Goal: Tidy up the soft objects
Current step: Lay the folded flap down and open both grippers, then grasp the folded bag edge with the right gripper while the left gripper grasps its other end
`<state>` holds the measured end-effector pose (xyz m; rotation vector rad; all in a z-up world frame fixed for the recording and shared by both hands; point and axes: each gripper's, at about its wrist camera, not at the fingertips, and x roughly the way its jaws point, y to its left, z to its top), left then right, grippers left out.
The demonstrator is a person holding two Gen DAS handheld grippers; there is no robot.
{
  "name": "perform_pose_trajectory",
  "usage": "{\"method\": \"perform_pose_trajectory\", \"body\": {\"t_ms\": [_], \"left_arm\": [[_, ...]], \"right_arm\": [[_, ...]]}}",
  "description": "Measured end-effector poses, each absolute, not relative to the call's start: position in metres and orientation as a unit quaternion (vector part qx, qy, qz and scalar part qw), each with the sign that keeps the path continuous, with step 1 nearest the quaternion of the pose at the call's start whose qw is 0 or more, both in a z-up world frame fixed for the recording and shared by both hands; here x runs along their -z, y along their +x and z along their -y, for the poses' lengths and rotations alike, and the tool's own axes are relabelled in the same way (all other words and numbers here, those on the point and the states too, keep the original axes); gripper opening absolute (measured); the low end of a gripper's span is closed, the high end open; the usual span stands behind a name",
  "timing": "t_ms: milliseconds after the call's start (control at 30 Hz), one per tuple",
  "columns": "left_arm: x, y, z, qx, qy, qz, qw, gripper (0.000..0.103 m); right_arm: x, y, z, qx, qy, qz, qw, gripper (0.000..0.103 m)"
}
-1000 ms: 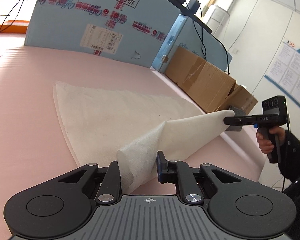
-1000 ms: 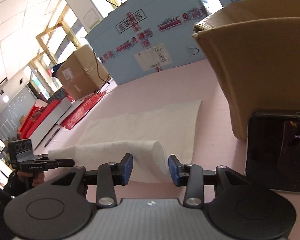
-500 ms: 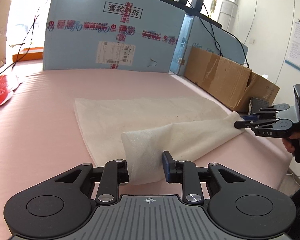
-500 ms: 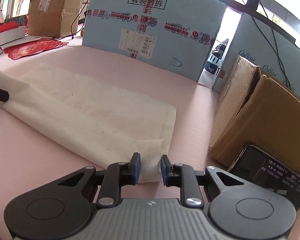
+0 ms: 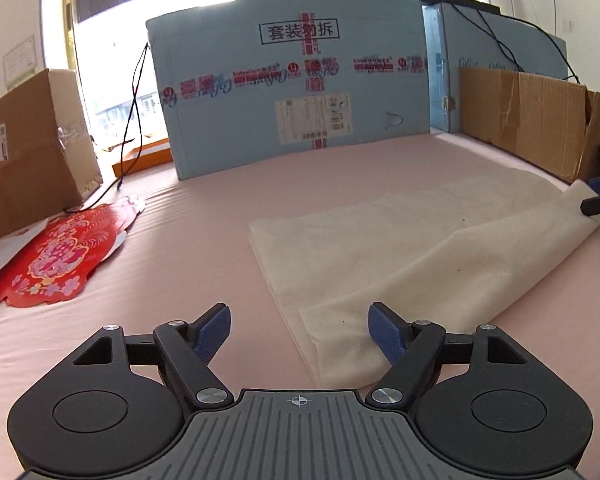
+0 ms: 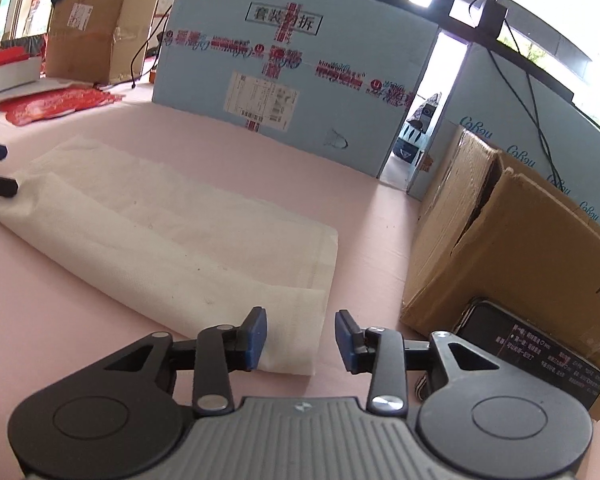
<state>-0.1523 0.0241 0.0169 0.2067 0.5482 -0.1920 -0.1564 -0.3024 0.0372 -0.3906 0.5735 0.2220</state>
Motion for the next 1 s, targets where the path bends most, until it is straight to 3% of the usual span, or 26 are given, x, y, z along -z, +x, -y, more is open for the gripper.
{"method": "perform_pose_trajectory", "body": {"t_ms": [67,167,300,467,733,900,1000], "left_arm": [[-0.016,-0.153,-0.024,0.093,0.106,-0.269,0.953,0.079],[-0.016,-0.155,-0.02,0.089,0.119,-0.266,0.952,0.079],[-0.015,-0.154,-0.02,0.083,0.112,-0.27,0.953,0.081],[-0.014,-0.157,-0.019,0.076,0.118,-0.268,0.953,0.081],[-0.034,-0.173,0.0,0.125,0.125,-0.18,0.968,0.081],[-0.016,-0.159,0.03,0.138,0.207,-0.224,0.942,0.081],[-0.012,-0.158,0.028,0.14,0.205,-0.234,0.94,0.081]], "right_arm": [[-0.042,-0.164,0.287,-0.12,-0.193,-0.242,0.943,0.065],[-0.05,-0.175,0.264,-0.138,-0.196,-0.183,0.954,0.065],[-0.048,-0.185,0.227,-0.204,-0.194,-0.141,0.949,0.053],[-0.029,-0.18,0.188,-0.306,-0.199,-0.184,0.913,0.02],[-0.015,-0.156,0.186,-0.316,-0.165,-0.278,0.892,0.017],[-0.013,-0.152,0.193,-0.319,-0.142,-0.286,0.892,0.017],[-0.019,-0.153,0.212,-0.313,-0.107,-0.291,0.898,0.018]]}}
